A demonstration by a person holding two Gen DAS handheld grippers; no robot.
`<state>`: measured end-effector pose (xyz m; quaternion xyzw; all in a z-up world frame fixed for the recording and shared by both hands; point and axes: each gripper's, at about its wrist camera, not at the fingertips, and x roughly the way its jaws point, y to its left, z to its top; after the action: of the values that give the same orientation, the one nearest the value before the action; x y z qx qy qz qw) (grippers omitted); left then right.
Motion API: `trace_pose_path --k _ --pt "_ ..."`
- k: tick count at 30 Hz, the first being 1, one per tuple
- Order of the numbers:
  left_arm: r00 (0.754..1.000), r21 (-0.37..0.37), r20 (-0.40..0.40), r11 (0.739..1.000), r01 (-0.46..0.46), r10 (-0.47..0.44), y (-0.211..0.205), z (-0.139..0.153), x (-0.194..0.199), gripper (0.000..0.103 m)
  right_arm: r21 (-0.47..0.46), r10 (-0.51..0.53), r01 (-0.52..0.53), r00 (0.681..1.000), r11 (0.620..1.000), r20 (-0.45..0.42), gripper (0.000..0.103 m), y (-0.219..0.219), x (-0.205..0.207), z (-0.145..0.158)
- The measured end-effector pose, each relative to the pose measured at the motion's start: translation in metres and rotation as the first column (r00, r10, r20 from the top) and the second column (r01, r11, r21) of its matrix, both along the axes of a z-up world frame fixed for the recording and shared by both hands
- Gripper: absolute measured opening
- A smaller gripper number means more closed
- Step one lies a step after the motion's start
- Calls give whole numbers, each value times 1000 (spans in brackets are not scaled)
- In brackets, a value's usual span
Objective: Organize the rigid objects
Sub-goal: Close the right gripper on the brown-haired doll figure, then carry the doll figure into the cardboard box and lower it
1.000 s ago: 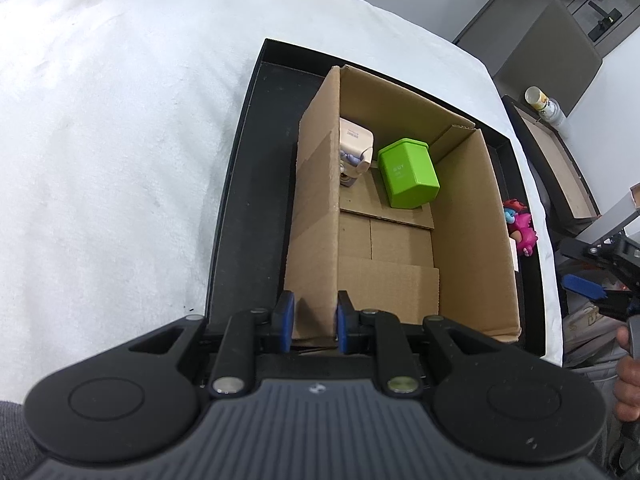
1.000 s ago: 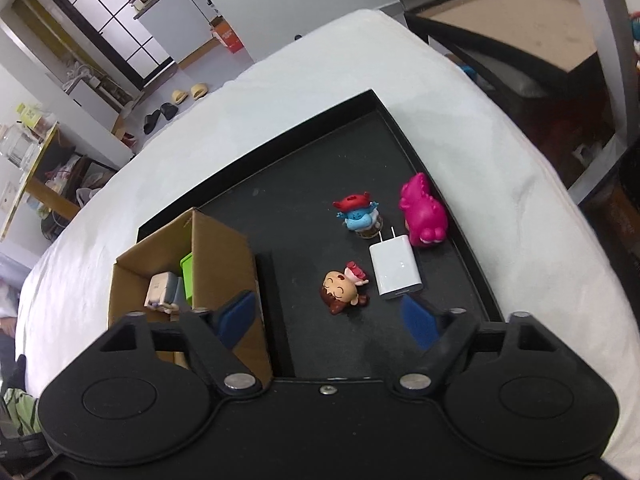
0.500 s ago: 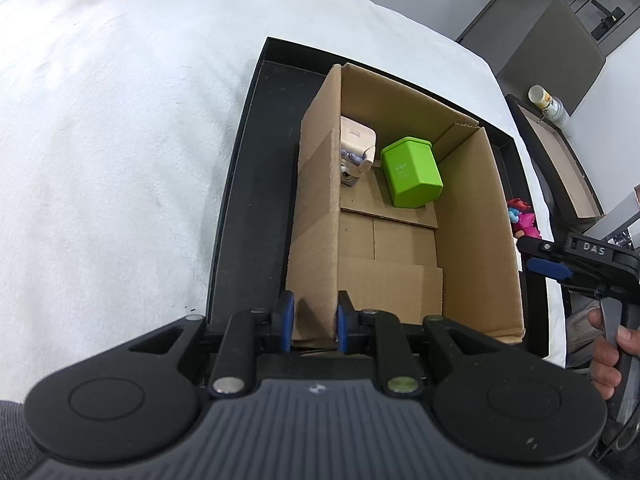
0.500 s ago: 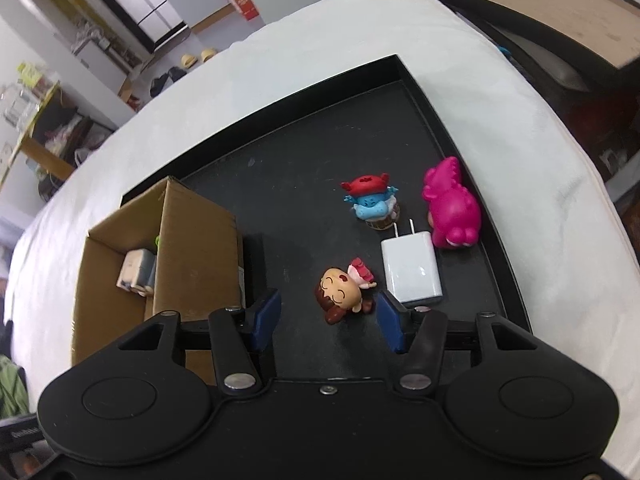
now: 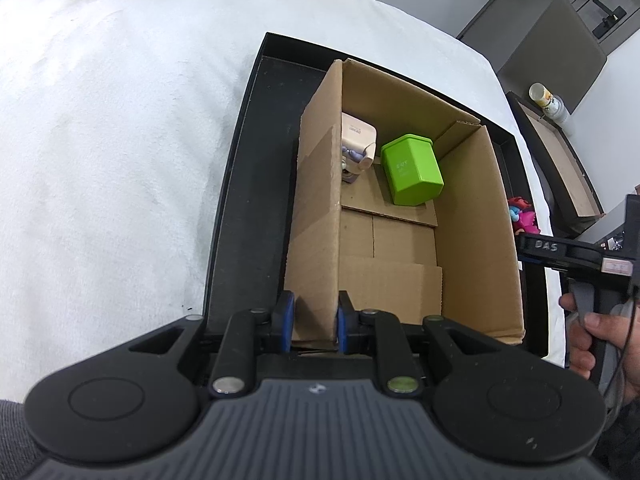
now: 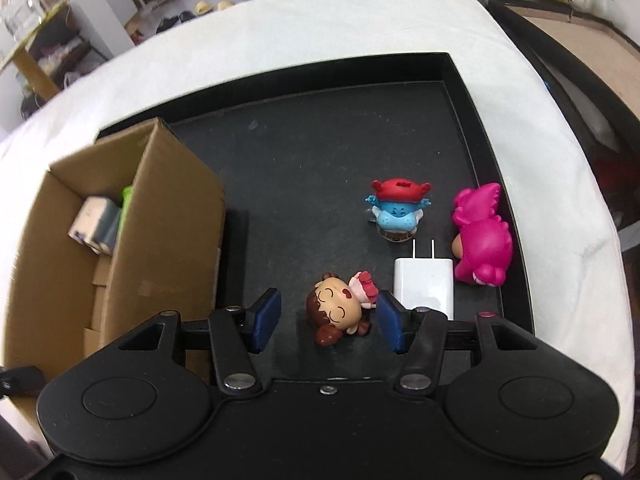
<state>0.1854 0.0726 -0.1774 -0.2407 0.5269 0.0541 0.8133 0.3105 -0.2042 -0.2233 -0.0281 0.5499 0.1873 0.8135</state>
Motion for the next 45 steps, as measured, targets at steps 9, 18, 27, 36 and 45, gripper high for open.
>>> trace_pose_path --k 9,18,27,36,45 --pt "1000 5 -1 1000 0 0 -1 0 0 19 -31 45 -45 999 999 -25 33 6 -3 -10" --pt "1000 -8 9 1000 -6 6 2 1 -1 19 24 25 -25 1000 999 -15 33 -1 -14 11" --pt "999 -14 49 1000 -2 3 3 7 -7 17 56 11 -12 1000 998 26 33 -1 -22 40" --pt "998 -6 66 1000 2 -2 2 10 -9 16 89 7 -14 997 996 76 33 2 -31 70" --pt "997 -26 75 1000 6 -4 6 8 -10 16 107 40 -52 993 993 115 33 17 -36 95"
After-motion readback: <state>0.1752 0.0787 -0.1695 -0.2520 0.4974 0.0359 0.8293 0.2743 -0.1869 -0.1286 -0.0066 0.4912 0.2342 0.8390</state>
